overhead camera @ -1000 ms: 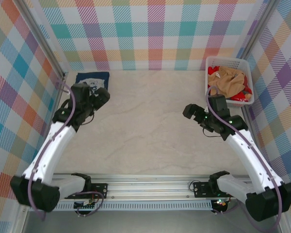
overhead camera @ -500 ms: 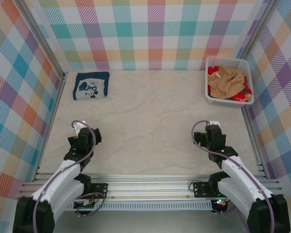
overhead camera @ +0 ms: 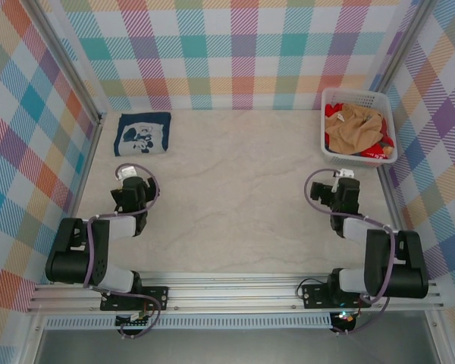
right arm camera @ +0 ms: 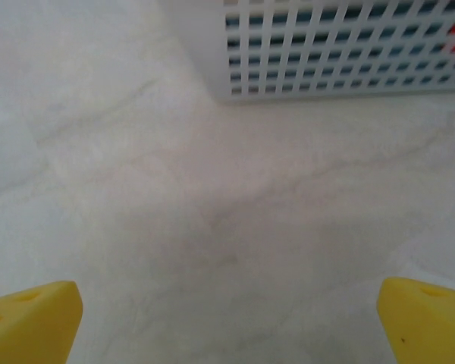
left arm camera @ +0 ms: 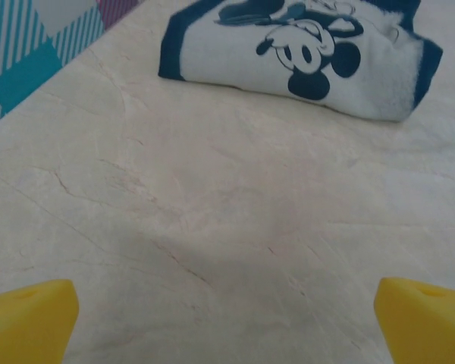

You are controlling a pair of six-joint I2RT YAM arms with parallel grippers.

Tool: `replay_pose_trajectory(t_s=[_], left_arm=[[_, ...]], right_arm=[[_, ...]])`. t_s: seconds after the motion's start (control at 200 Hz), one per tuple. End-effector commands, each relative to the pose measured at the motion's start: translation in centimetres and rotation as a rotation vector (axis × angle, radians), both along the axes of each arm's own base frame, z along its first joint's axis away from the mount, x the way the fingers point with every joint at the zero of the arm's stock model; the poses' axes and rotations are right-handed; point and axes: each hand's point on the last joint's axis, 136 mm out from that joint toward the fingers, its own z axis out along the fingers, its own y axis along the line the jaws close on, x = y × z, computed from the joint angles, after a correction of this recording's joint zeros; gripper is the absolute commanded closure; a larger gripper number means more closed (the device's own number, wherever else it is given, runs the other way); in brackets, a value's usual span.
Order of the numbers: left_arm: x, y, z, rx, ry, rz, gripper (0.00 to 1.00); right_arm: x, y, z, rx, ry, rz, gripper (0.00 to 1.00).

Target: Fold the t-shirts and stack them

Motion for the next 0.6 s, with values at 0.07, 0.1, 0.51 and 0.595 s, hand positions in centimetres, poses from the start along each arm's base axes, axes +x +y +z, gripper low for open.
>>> replay_pose_trajectory(t_s=[0.07, 0.1, 0.51, 0.595], left_arm=[[0.5, -2.5, 0.9, 0.001, -0.131, -0.154, 0.0], [0.7, -2.6, 0.5, 0.023, -0.149, -0.149, 0.0], [2.1, -2.9, -0.1, 0.025, -0.057, -0.15, 0.0], [2.1, -3.0, 0.0, 0.034, -0.061, -0.152, 0.0]], right_arm=[[2.4, 1.5, 3.7, 0.069, -0.243, 0.086, 0.0], [2.4, 2.0, 3.6, 0.063, -0.242, 0.106, 0.0], [3.9, 4.3, 1.9, 0.015, -0.193, 0.204, 0.0], [3.9, 4.5, 1.9, 0.013, -0.19, 0.218, 0.0]])
